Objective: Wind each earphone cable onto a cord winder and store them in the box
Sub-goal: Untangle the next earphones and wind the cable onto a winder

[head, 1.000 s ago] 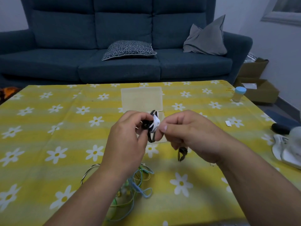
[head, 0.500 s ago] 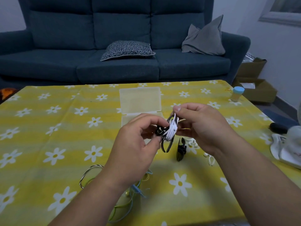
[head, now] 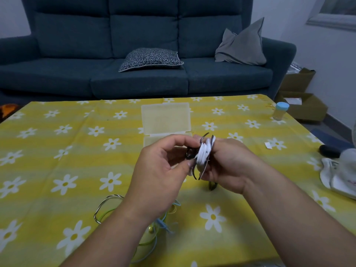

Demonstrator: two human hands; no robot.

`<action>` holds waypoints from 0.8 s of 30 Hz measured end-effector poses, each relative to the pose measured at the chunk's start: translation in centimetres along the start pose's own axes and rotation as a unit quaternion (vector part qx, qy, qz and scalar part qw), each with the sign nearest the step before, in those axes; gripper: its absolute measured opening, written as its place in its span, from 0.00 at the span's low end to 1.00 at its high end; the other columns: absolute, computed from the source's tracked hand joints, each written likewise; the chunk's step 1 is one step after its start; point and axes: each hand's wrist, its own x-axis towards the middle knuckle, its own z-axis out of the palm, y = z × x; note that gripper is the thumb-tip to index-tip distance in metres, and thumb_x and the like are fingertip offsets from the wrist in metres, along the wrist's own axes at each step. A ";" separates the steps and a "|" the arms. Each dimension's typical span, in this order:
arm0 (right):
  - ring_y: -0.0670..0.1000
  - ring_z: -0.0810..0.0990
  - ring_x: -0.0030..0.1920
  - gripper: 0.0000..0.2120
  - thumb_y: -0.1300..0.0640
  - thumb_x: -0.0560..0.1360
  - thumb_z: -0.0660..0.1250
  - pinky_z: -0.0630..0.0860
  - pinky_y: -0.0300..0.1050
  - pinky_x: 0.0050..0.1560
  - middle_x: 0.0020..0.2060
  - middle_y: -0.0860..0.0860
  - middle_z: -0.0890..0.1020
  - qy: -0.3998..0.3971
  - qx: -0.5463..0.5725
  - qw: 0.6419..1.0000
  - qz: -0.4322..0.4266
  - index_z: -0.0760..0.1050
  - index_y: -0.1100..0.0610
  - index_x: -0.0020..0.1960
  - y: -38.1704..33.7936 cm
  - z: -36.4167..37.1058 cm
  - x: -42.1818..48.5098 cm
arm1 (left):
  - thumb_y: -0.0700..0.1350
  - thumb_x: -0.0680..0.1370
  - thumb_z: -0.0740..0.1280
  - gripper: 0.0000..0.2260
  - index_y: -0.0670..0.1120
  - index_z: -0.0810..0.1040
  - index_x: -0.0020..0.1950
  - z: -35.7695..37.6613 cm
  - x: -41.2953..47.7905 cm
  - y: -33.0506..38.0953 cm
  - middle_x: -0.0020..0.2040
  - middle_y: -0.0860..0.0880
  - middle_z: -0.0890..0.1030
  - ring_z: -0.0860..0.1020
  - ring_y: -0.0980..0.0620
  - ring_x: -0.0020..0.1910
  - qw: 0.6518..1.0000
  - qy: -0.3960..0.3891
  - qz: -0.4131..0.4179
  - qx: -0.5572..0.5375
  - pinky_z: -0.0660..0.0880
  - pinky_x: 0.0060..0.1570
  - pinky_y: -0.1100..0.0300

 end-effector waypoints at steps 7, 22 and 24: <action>0.54 0.82 0.28 0.12 0.60 0.82 0.57 0.77 0.41 0.24 0.36 0.58 0.83 -0.082 -0.027 0.994 0.064 0.79 0.60 0.50 0.1 0.3 -0.5 | 0.29 0.67 0.69 0.18 0.53 0.81 0.44 -1.1 0.3 0.3 0.47 0.59 0.82 0.78 0.52 0.50 0.957 0.061 0.147 0.241 0.70 0.46 0.67; 0.47 0.83 0.42 0.07 0.56 0.78 0.69 0.80 0.49 0.47 0.37 0.47 0.85 0.167 -0.210 0.880 -0.391 0.86 0.52 0.45 1.2 0.1 0.5 | 0.52 0.72 0.75 0.14 0.45 0.77 0.49 0.1 0.1 -0.1 0.55 0.50 0.83 0.84 0.45 0.50 0.985 0.070 -0.132 -0.090 0.81 0.50 0.52; 0.43 0.82 0.46 0.06 0.56 0.77 0.70 0.77 0.39 0.47 0.39 0.44 0.84 0.173 -0.273 0.847 -0.422 0.86 0.50 0.44 1.7 0.3 0.5 | 0.54 0.68 0.74 0.22 0.43 0.76 0.55 0.5 0.2 0.0 0.48 0.47 0.84 0.85 0.41 0.45 0.962 0.066 -0.213 -0.157 0.83 0.44 0.51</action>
